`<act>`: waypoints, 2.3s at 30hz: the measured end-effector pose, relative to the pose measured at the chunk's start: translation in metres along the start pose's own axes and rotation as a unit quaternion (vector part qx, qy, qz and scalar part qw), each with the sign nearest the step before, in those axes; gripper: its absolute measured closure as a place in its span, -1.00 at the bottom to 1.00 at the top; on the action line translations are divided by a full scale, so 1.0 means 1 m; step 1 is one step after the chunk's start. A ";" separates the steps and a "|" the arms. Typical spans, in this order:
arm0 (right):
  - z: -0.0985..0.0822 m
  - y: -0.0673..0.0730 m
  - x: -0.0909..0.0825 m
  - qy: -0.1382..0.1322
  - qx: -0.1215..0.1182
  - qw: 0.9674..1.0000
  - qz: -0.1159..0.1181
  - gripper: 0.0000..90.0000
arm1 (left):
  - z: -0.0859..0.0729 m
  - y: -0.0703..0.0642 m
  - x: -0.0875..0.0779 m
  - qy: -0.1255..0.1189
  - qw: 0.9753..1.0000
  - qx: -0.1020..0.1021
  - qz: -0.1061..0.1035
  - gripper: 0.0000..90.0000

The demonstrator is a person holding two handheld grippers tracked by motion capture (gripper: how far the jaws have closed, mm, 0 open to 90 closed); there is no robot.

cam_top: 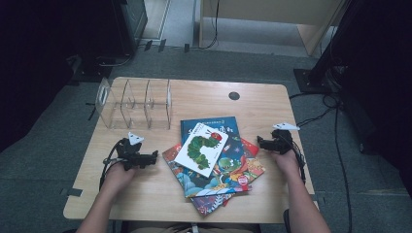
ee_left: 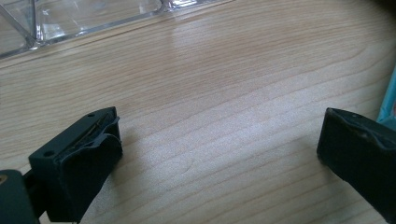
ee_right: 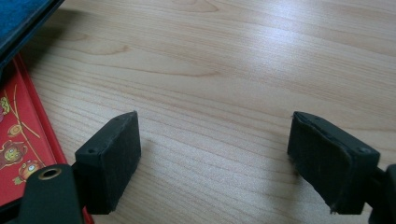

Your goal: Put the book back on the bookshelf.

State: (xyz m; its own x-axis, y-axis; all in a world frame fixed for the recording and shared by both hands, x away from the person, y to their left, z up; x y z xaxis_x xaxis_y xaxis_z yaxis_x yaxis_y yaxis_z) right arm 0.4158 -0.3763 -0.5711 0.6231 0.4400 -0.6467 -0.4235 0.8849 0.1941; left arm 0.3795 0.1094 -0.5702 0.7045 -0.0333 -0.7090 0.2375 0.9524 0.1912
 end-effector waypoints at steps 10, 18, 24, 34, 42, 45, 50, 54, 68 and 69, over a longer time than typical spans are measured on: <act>0.000 0.000 0.000 -0.001 0.000 1.000 0.000 -0.60 | 0.000 -0.001 0.000 0.000 1.000 -0.002 -0.002 -1.00; 0.000 0.002 -0.004 -0.004 0.001 1.000 0.002 -0.11 | -0.001 0.001 -0.001 -0.002 1.000 0.008 -0.012 -1.00; 0.002 0.006 -0.005 0.008 0.000 1.000 0.013 0.10 | -0.002 0.006 -0.002 0.001 1.000 0.014 -0.015 -0.94; 0.008 0.009 -0.008 0.010 0.005 1.000 0.026 0.32 | 0.008 0.020 -0.009 0.008 1.000 -0.006 -0.026 -0.65; 0.016 0.015 -0.017 -0.020 0.010 0.999 0.038 0.38 | 0.012 0.010 -0.014 0.025 0.998 0.001 -0.049 -0.71; 0.018 0.017 -0.018 -0.014 0.012 0.999 0.040 0.27 | 0.015 0.006 -0.017 0.020 0.997 0.001 -0.070 -0.71; 0.021 0.023 -0.022 -0.010 0.006 0.999 0.049 0.24 | 0.017 0.002 -0.023 0.021 0.994 -0.001 -0.103 -0.70; 0.023 0.027 -0.027 -0.015 0.013 0.998 0.057 0.23 | 0.018 -0.001 -0.023 0.025 0.995 0.019 -0.100 -0.69; 0.026 0.045 -0.039 -0.026 -0.003 0.997 0.074 0.28 | 0.034 -0.020 -0.033 0.024 0.991 0.016 -0.131 -0.66; 0.026 0.046 -0.040 -0.027 0.000 0.997 0.075 0.29 | 0.034 -0.021 -0.033 0.023 0.991 0.018 -0.132 -0.65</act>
State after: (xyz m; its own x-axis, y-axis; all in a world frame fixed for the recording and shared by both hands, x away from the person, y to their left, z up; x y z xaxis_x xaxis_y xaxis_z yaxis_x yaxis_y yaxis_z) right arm 0.3886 -0.3491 -0.5168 0.5875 0.5754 -0.5690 -0.5145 0.8083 0.2861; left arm 0.3744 0.0802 -0.5274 0.5829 -0.2658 -0.7679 0.4344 0.9005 0.0180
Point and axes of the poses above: each handheld gripper's, and its own axes: x roughly forward along the jaws, z roughly out of its top, y roughly to its left, the point moved 7 cm from there along x, roughly forward along the jaws, and after that the axes turned 14 degrees about z, right-handed, at the moved point
